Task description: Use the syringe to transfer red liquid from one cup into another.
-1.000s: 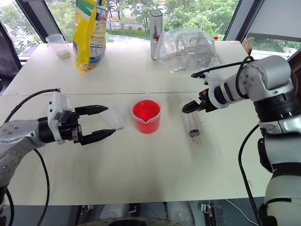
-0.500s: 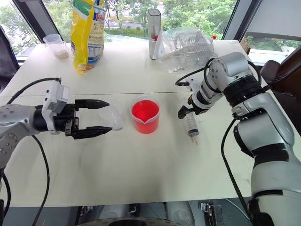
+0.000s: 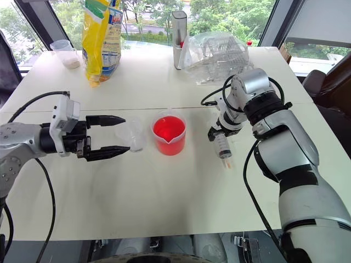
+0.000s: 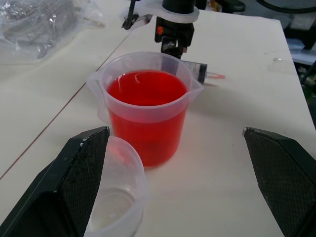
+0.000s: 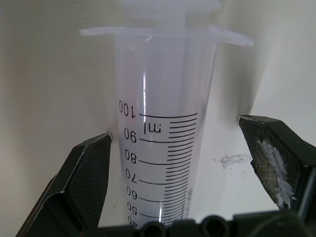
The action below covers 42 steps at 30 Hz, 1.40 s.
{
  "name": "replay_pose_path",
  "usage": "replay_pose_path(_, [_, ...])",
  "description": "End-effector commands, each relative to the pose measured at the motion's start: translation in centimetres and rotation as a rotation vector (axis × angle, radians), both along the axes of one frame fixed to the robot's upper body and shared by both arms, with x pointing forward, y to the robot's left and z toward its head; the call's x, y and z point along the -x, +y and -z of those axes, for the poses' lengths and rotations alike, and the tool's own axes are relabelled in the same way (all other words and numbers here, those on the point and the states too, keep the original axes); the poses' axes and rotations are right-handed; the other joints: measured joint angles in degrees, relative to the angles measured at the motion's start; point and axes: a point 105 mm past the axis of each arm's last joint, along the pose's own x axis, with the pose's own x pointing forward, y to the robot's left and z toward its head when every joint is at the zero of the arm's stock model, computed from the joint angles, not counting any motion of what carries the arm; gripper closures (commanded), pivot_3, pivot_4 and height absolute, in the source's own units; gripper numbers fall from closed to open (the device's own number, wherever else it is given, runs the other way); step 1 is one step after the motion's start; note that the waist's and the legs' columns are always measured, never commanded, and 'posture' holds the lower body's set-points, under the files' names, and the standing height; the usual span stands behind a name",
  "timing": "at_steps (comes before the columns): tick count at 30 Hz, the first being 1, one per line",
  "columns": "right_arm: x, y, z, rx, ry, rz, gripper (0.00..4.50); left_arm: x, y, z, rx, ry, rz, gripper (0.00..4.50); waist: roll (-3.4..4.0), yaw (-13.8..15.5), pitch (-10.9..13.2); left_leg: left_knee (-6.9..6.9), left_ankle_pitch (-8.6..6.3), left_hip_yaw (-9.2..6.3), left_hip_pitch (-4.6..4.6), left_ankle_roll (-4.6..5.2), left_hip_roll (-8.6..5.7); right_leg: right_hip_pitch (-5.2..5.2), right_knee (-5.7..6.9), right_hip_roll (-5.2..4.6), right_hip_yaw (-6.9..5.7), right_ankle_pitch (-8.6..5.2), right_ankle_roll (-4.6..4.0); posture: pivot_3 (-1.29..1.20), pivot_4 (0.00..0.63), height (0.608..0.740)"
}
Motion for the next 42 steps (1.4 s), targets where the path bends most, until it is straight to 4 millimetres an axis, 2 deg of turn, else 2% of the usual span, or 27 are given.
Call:
replay_pose_path(1, [-0.3, 0.1, -0.3, -0.002, -0.011, 0.016, 1.82, 0.3, 0.0, -0.9, 0.009, -0.052, -0.007, 0.00, 0.00, 0.0, 0.0, 0.00, 0.00, 0.00, 0.00, 0.00, 0.01, 0.00, 0.00, 0.00, 0.00, 0.01, 0.00, 0.00, 0.150, 0.740])
replay_pose_path(3, [-0.3, 0.0, -0.1, 0.001, -0.009, 0.028, 2.78, 0.3, 0.0, -0.9, 0.012, -0.053, -0.013, 0.00, -0.03, 0.1, 0.0, 0.00, 0.00, 0.00, 0.01, 0.00, 0.01, 0.01, 0.00, 0.00, 0.00, 0.01, 0.00, 0.00, 0.150, 0.740])
replay_pose_path(4, [-0.3, -0.1, -0.1, -0.001, -0.006, 0.032, 3.03, 0.3, 0.0, -0.9, 0.013, -0.053, -0.015, 0.00, -0.04, 0.0, 0.0, 0.00, 0.00, 0.00, 0.02, 0.00, 0.01, 0.01, 0.00, 0.00, 0.00, 0.01, 0.00, 0.00, 0.150, 0.740])
replay_pose_path(8, [-0.3, -0.2, -0.2, -0.012, -0.008, 0.037, 3.05, 0.2, 0.0, -1.0, 0.018, -0.053, -0.018, 0.00, -0.04, 0.1, 0.0, 0.03, 0.00, 0.02, 0.02, -0.01, 0.00, 0.03, 0.00, -0.01, 0.01, 0.04, 0.00, 0.00, 0.150, 0.740])
replay_pose_path(12, [-0.6, -0.8, -1.8, -0.061, -0.073, 0.035, 3.05, -0.3, 0.1, -1.3, 0.024, -0.063, -0.023, 0.00, -0.03, 0.2, 0.0, 0.03, 0.00, 0.03, 0.02, -0.01, 0.00, 0.02, 0.00, 0.00, 0.01, 0.05, 0.00, 0.00, 0.150, 0.740])
replay_pose_path(14, [-0.9, -1.7, -4.0, -0.091, -0.196, 0.010, 3.05, -0.6, 0.2, -1.9, 0.037, -0.069, -0.023, 0.00, -0.01, 0.6, 0.0, 0.03, 0.01, 0.03, -0.02, -0.01, -0.03, 0.00, -0.01, -0.02, 0.01, 0.05, 0.00, 0.00, 0.150, 0.740])
replay_pose_path(17, [-0.5, -1.9, -6.9, -0.132, -0.393, -0.055, 3.05, -1.1, 0.3, -2.6, 0.055, -0.074, -0.020, 0.00, 0.01, 0.6, 0.0, 0.02, 0.00, 0.02, -0.11, 0.01, -0.06, -0.04, -0.06, -0.02, -0.01, 0.06, 0.03, 0.00, 0.150, 0.740])
replay_pose_path(20, [0.1, -2.0, -12.5, -0.178, -0.827, -0.164, 3.05, -2.0, 0.1, -4.0, 0.088, -0.083, -0.001, 0.00, -0.01, 0.6, 0.0, 0.00, -0.04, 0.02, -0.15, 0.07, -0.01, -0.07, -0.10, 0.02, -0.01, 0.06, 0.06, 0.00, 0.150, 0.740])
replay_pose_path(22, [0.7, -2.0, -15.0, -0.209, -1.002, -0.186, 3.05, -2.5, -0.1, -4.6, 0.103, -0.087, 0.016, 0.00, 0.02, 0.4, 0.0, 0.00, -0.04, 0.00, -0.17, 0.07, -0.01, -0.09, -0.09, 0.07, -0.02, 0.04, 0.10, 0.00, 0.150, 0.740])
replay_pose_path(26, [2.8, -0.4, -20.6, -0.500, -1.300, -0.261, 3.05, -3.6, -0.5, -5.9, 0.113, -0.102, 0.063, 0.00, 0.02, 0.1, 0.0, 0.02, -0.04, 0.19, -0.01, 0.08, 0.04, -0.08, 0.03, 0.19, 0.11, 0.09, 0.16, 0.00, 0.150, 0.740])
replay_pose_path(28, [4.3, 1.0, -22.1, -0.611, -1.385, -0.357, 3.05, -4.1, -0.9, -6.7, 0.111, -0.113, 0.091, 0.00, 0.02, 0.2, 0.0, 0.04, -0.03, 0.20, 0.02, 0.08, 0.06, -0.06, 0.06, 0.24, 0.12, 0.09, 0.16, 0.00, 0.150, 0.740])
replay_pose_path(32, [6.2, 3.9, -22.1, -0.821, -1.388, -0.480, 3.05, -4.9, -1.4, -8.2, 0.120, -0.125, 0.142, 0.00, 0.01, 0.2, 0.0, 0.05, -0.03, 0.25, 0.02, 0.08, 0.06, -0.05, 0.05, 0.25, 0.14, 0.09, 0.16, 0.00, 0.150, 0.740])
replay_pose_path(37, [8.1, 6.5, -19.4, -0.948, -1.313, -0.634, 3.05, -5.4, -1.8, -9.9, 0.134, -0.133, 0.180, 0.00, 0.00, 0.5, 0.0, 0.07, -0.03, 0.27, -0.02, 0.08, 0.02, -0.05, 0.02, 0.19, 0.14, 0.09, 0.16, 0.00, 0.150, 0.740])
replay_pose_path(42, [8.1, 8.0, -15.2, -0.921, -1.272, -0.702, 3.05, -5.3, -2.2, -10.2, 0.116, -0.131, 0.219, 0.00, 0.00, 0.4, 0.0, 0.08, -0.03, 0.27, -0.03, 0.08, -0.03, -0.05, 0.02, 0.17, 0.15, 0.09, 0.17, 0.00, 0.150, 0.740])
